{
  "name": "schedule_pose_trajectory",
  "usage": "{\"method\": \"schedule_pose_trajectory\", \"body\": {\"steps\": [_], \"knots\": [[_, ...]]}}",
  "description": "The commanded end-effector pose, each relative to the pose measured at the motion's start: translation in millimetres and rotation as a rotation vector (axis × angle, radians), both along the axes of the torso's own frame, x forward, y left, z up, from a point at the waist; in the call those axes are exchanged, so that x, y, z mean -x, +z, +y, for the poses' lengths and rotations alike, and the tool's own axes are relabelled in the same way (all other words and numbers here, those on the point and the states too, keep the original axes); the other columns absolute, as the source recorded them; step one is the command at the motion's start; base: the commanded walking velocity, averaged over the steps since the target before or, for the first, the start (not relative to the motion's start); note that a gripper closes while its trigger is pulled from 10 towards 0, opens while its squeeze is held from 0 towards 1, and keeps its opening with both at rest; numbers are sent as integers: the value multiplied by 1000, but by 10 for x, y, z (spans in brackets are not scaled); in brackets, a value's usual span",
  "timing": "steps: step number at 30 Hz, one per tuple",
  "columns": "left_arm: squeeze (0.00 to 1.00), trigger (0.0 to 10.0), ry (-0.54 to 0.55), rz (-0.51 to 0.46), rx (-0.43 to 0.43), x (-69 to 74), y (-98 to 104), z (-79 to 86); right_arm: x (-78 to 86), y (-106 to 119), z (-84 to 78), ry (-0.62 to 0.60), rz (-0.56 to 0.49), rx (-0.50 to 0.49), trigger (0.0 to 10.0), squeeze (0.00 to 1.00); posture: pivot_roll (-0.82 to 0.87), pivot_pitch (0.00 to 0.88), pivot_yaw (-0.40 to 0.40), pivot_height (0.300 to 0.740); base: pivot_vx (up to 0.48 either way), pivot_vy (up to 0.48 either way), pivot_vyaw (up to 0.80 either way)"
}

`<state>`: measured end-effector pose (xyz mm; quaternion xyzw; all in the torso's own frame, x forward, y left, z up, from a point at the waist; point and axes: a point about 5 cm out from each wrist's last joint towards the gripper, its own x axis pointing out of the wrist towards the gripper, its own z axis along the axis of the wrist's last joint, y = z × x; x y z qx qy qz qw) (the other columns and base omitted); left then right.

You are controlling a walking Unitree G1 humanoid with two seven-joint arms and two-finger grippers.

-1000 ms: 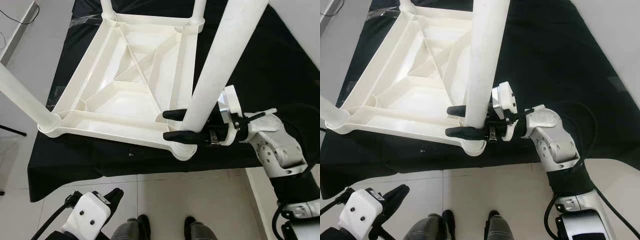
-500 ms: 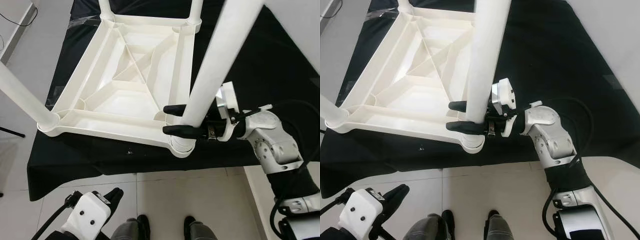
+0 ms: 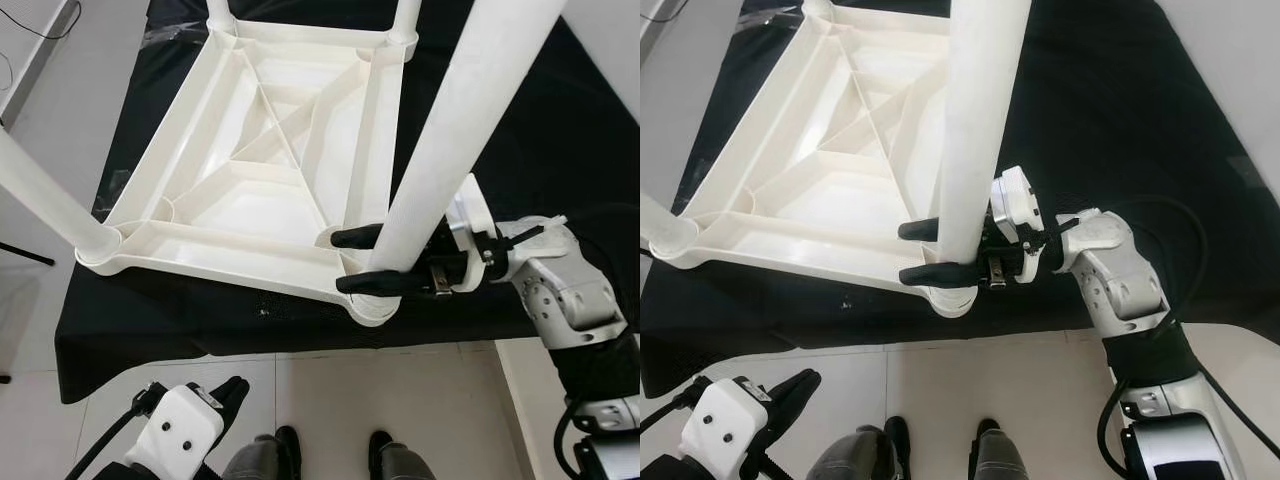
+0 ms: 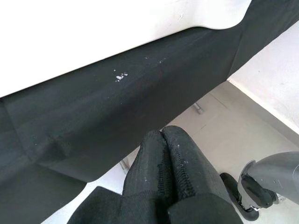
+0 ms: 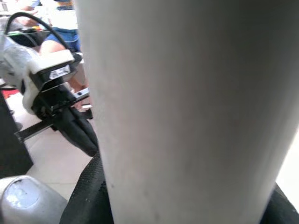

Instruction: Building children table

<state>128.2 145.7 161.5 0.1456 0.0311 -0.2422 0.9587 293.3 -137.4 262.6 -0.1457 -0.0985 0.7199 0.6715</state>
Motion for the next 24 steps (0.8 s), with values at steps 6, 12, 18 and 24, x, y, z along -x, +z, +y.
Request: {"method": "schedule_pose_trajectory", "body": {"steps": [6,12,18,24], "knots": [[0,10000,6,18,-10,30,-20,8,-84,-152,65,111,112,66,10000,0,62,350,8,740,0,0,0],[0,10000,8,20,-11,45,-13,11,-99,-177,105,135,124,82,10000,0,66,356,11,740,0,0,0],[0,10000,7,22,-10,55,-6,3,-130,-250,86,6,118,24,10000,0,63,356,6,740,0,0,0],[0,10000,4,24,-6,61,-15,-11,17,-350,-42,-185,92,16,10000,0,45,351,-8,740,0,0,0]]}}
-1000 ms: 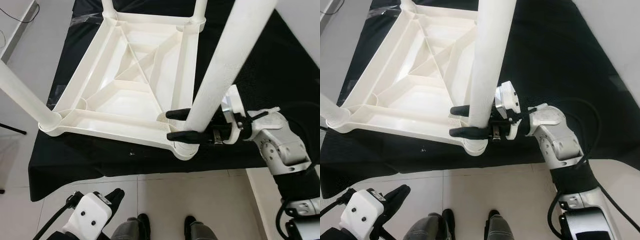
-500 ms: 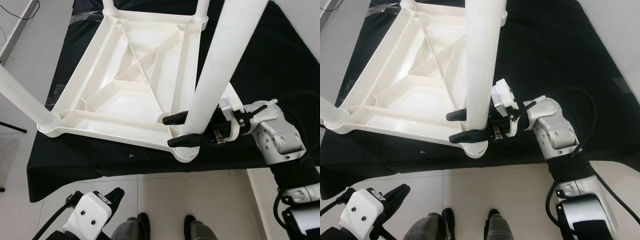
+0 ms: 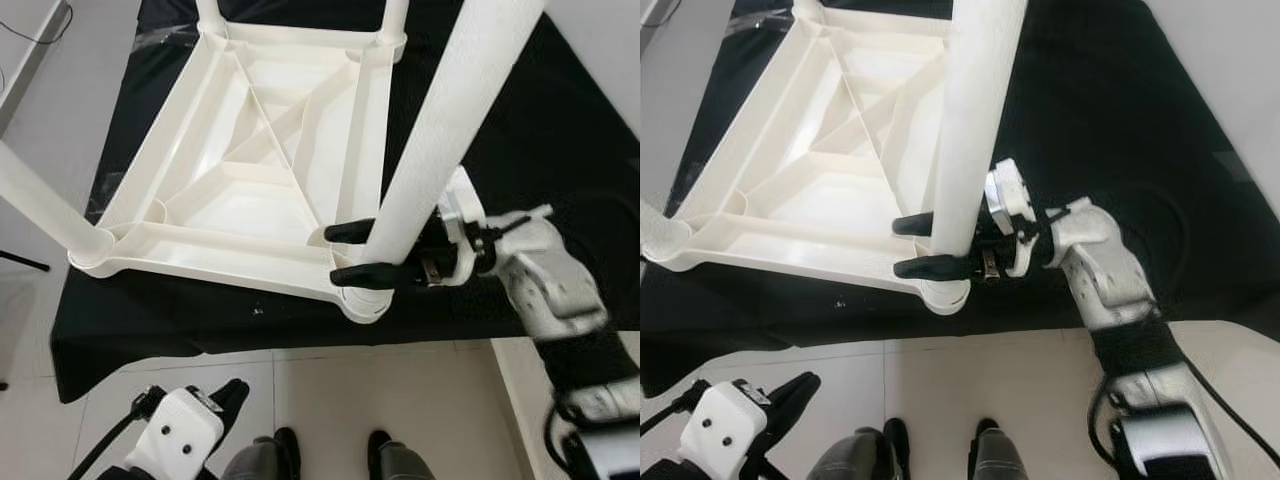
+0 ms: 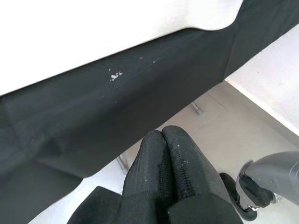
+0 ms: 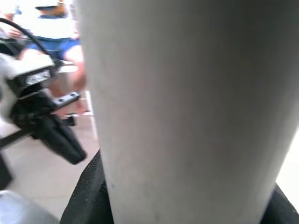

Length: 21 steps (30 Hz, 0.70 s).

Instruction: Building children table

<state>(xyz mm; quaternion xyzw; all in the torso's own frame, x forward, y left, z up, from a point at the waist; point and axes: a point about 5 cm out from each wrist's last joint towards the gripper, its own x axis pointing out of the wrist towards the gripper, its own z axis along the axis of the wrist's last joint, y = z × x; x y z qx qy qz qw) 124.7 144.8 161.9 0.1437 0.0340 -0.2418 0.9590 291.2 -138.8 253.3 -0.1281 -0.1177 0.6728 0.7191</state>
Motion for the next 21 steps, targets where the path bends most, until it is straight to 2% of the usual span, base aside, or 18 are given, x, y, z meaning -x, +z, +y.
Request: {"method": "schedule_pose_trajectory", "body": {"steps": [1,2,3,4,6,7,8,12,15,21], "knots": [[0,10000,2,18,-8,26,-19,-2,-4,-257,-28,-59,105,84,10000,0,45,351,-8,740,0,0,0],[0,10000,0,18,-8,27,-24,-7,39,-290,-30,-162,118,73,10000,0,42,346,-23,740,0,0,0],[0,10000,1,18,-9,27,-31,-8,108,-361,9,-333,140,78,10000,0,42,339,-29,740,0,0,0],[0,10000,1,18,-9,27,-31,-8,108,-361,9,-333,140,78,10000,0,42,339,-29,740,0,0,0],[0,10000,7,15,-9,16,-41,1,234,-505,-5,-792,167,94,10000,0,20,335,-28,740,0,0,0],[0,10000,7,15,-9,16,-41,1,234,-505,-5,-792,167,94,10000,0,20,335,-28,740,0,0,0],[0,10000,7,11,-4,-18,-55,5,303,-577,-54,-1069,248,33,10000,0,-7,322,-11,740,0,0,0],[0,10000,-4,6,0,-68,-78,-2,273,-608,-48,-1184,317,-64,10000,0,-14,304,-1,740,0,0,0],[0,10000,-8,4,-2,-87,-88,-2,242,-593,-52,-1208,312,-91,10000,0,-16,292,0,740,0,0,0],[0,10000,7,-25,-5,-190,-96,8,228,-515,15,-1273,300,-287,10000,0,-14,263,-8,740,0,0,0]]}}
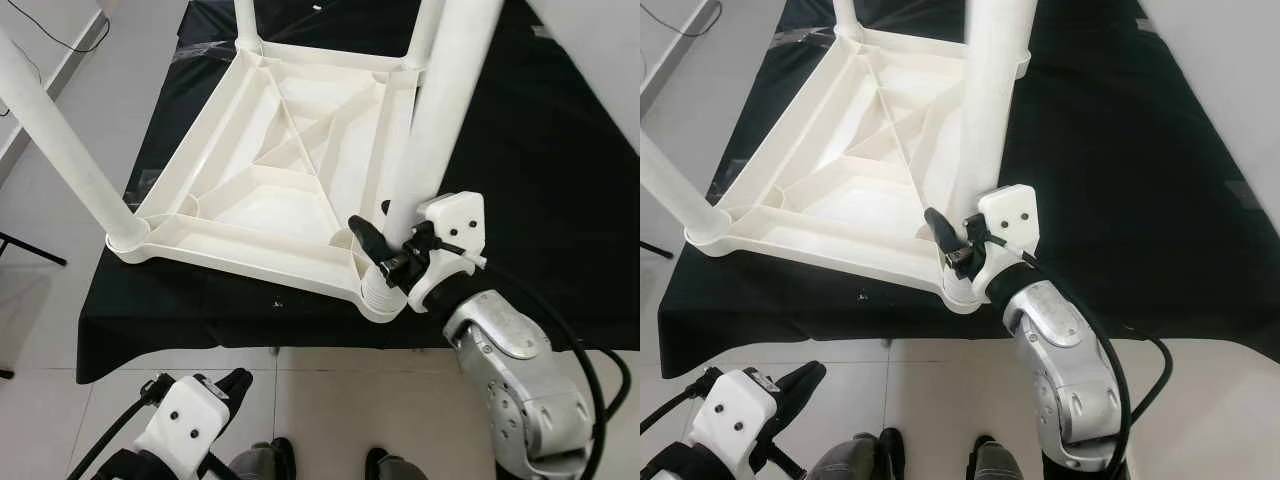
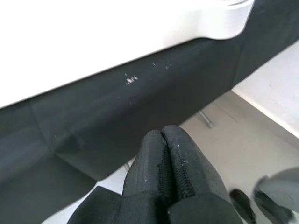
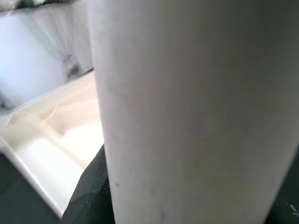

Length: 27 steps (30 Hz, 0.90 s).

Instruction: Building children table

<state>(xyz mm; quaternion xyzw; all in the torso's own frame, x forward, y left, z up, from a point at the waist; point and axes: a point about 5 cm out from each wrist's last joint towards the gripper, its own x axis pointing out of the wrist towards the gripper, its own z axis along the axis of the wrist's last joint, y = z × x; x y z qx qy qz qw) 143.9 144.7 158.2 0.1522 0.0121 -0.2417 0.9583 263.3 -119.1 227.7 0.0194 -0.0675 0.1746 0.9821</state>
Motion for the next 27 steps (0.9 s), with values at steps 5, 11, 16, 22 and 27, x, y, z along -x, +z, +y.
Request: {"method": "schedule_pose_trajectory", "body": {"steps": [5,11,16,22,27], "knots": [[0,10000,26,4,-4,-64,-52,30,13,-230,-80,-96,80,-24,10000,0,-12,243,-2,740,0,0,0],[0,10000,23,-15,-13,-143,-58,48,101,-196,2,32,-26,77,10000,0,-16,231,6,740,0,0,0],[0,10000,21,-27,-15,-192,-62,46,126,-219,5,109,-97,138,10000,0,-18,215,9,740,0,0,0],[0,10000,22,-33,-15,-215,-60,42,117,-301,-16,186,-116,213,10000,0,-15,217,10,740,0,0,0],[0,10000,25,-33,-13,-203,-62,45,43,-335,-68,161,-58,141,10000,0,-11,222,6,740,0,0,0]]}}
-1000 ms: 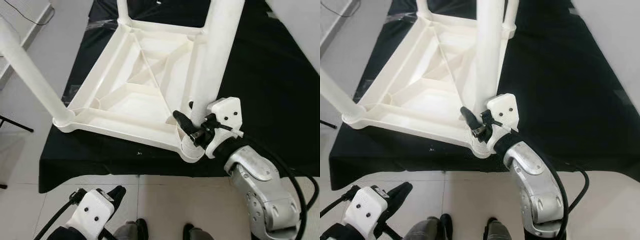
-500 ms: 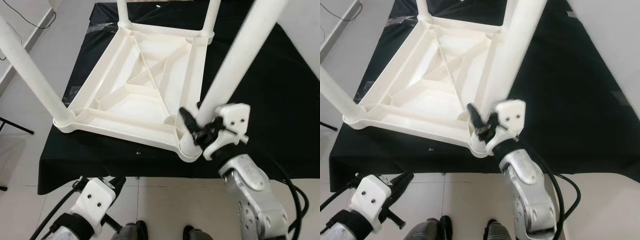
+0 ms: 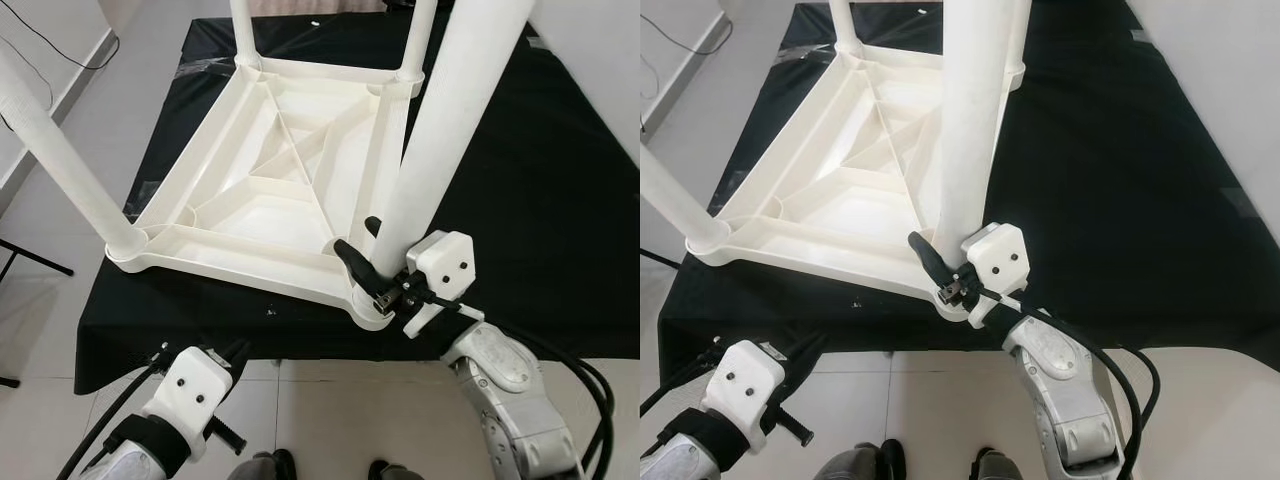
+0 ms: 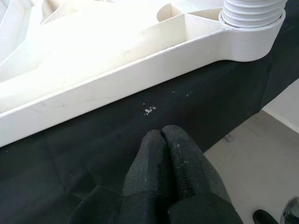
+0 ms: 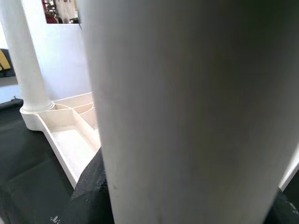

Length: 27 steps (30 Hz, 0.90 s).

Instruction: Building children table

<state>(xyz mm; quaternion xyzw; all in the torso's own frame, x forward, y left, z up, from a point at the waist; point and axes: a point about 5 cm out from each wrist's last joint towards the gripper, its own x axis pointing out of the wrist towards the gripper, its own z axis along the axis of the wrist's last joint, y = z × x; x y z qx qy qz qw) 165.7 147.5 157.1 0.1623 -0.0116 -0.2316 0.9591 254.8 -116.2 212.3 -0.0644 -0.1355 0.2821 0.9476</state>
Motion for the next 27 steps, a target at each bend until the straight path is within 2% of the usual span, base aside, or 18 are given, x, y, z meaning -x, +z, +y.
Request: {"method": "schedule_pose_trajectory", "body": {"steps": [1,9,12,13,14,16,17,19,22,24,25,26,27], "knots": [[0,10000,13,21,-5,16,-51,18,-50,-182,-100,-60,116,-10,10000,0,-11,222,6,740,0,0,0],[0,10000,17,18,-5,17,-36,32,-64,-226,-98,-92,145,21,10000,0,-6,227,4,740,0,0,0],[0,10000,35,-9,4,-64,36,73,-58,-258,-69,-94,154,38,10000,0,-6,230,5,740,0,0,0],[0,10000,55,-36,14,-146,106,118,-57,-273,-58,-96,160,41,10000,0,-3,228,6,740,0,0,0],[0,10000,55,-36,14,-146,106,118,-57,-273,-58,-96,160,41,10000,0,-3,228,6,740,0,0,0],[0,10000,89,-91,38,-297,261,206,-62,-305,-56,-113,172,66,10000,0,-3,227,8,740,0,0,0],[0,10000,89,-91,38,-297,261,206,-62,-305,-56,-113,172,66,10000,0,-3,227,8,740,0,0,0],[0,10000,87,-175,38,-476,489,281,-96,-338,-75,-154,194,97,10000,0,-6,218,9,740,0,0,0],[0,10000,82,-213,38,-547,598,304,-111,-345,-80,-167,202,106,10000,0,-6,217,8,740,0,0,0],[0,10000,31,-295,81,-718,895,312,-143,-328,-71,-178,203,114,10000,0,-10,204,5,740,0,0,0],[0,10000,31,-295,81,-718,895,312,-143,-328,-71,-178,203,114,10000,0,-10,204,5,740,0,0,0],[0,10000,-33,-338,125,-814,1104,277,-161,-316,-52,-175,200,115,10000,0,-10,199,6,740,0,0,0],[0,10000,-33,-338,125,-814,1104,277,-161,-316,-52,-175,200,115,10000,0,-10,199,6,740,0,0,0]]}}
